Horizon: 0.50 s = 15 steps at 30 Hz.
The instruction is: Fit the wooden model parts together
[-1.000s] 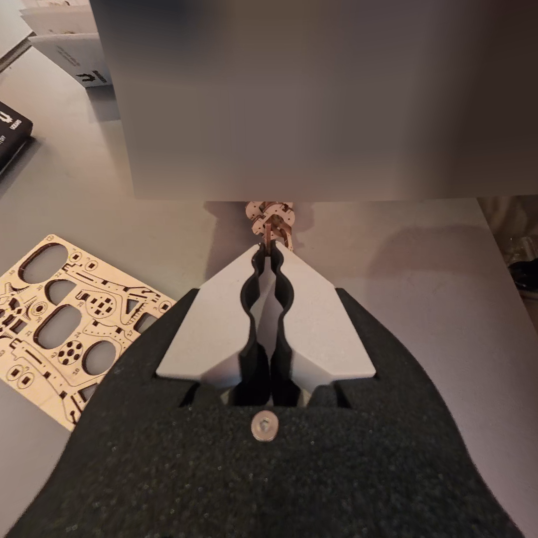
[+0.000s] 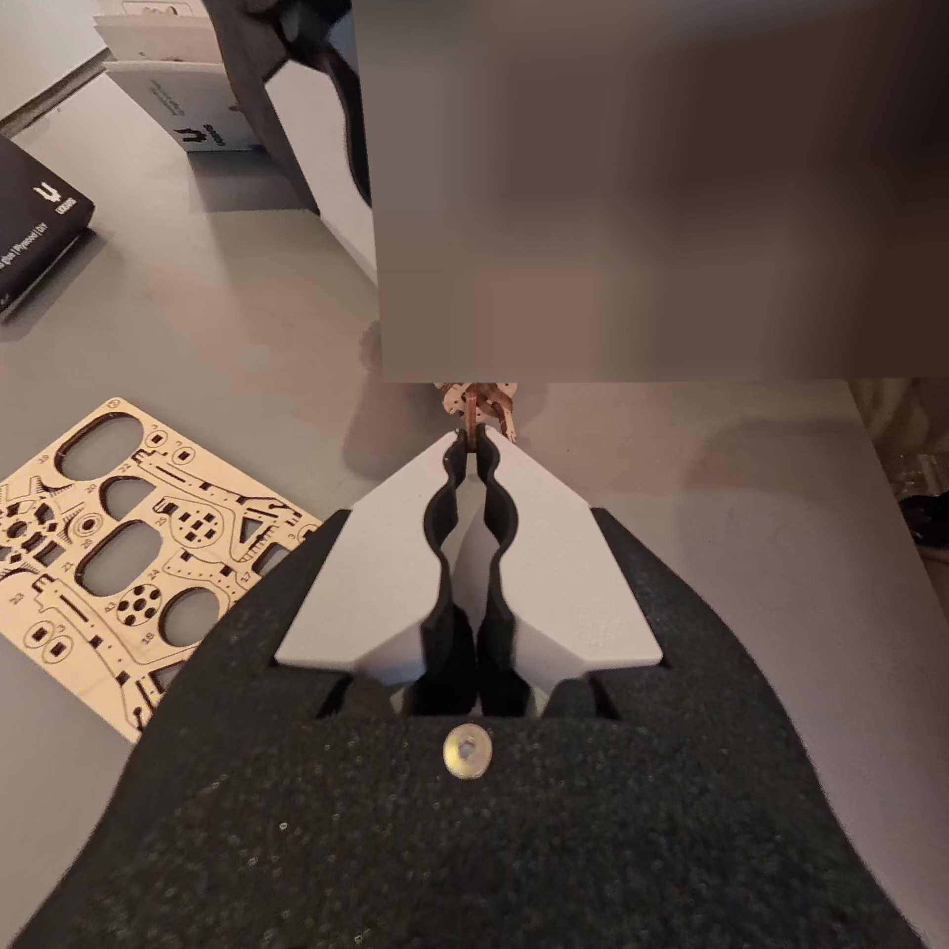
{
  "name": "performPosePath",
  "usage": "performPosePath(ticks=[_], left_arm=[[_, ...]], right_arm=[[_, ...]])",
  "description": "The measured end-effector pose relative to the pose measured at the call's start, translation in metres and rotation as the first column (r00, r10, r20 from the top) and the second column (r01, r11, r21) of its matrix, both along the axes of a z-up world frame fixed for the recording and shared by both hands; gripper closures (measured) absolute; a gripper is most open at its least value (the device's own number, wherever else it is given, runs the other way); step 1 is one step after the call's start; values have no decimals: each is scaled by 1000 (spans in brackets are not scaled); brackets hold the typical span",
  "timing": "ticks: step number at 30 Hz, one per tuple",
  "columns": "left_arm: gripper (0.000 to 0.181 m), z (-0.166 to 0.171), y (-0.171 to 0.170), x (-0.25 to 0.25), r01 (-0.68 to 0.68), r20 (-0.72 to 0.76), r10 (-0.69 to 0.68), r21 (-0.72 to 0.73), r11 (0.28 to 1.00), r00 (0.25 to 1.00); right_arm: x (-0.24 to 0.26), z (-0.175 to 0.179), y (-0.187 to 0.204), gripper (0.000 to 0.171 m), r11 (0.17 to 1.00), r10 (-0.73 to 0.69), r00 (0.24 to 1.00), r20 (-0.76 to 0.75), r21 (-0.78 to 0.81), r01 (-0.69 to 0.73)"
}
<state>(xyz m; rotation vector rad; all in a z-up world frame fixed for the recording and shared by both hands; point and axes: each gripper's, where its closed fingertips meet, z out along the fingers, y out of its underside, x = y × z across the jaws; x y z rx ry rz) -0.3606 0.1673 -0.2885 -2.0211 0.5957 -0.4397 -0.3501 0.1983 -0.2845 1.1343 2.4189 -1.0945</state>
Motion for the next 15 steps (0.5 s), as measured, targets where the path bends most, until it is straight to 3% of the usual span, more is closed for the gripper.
performPosePath(ticks=[8, 11, 15], left_arm=[[181, -8, 2, 0, -19, -102, 20, 10, 1000, 995], [181, -8, 2, 3, -10, -120, 12, 23, 1000, 993], [181, -11, 2, 4, -6, -124, 6, 4, 1000, 992]], right_arm=[[0, -13, 0, 165, 995, -43, 990, 135, -85, 55], [-4, -20, 1, 170, 997, -58, 992, 112, -52, 64], [0, -29, 2, 161, 999, -39, 994, 105, 17, 38]])
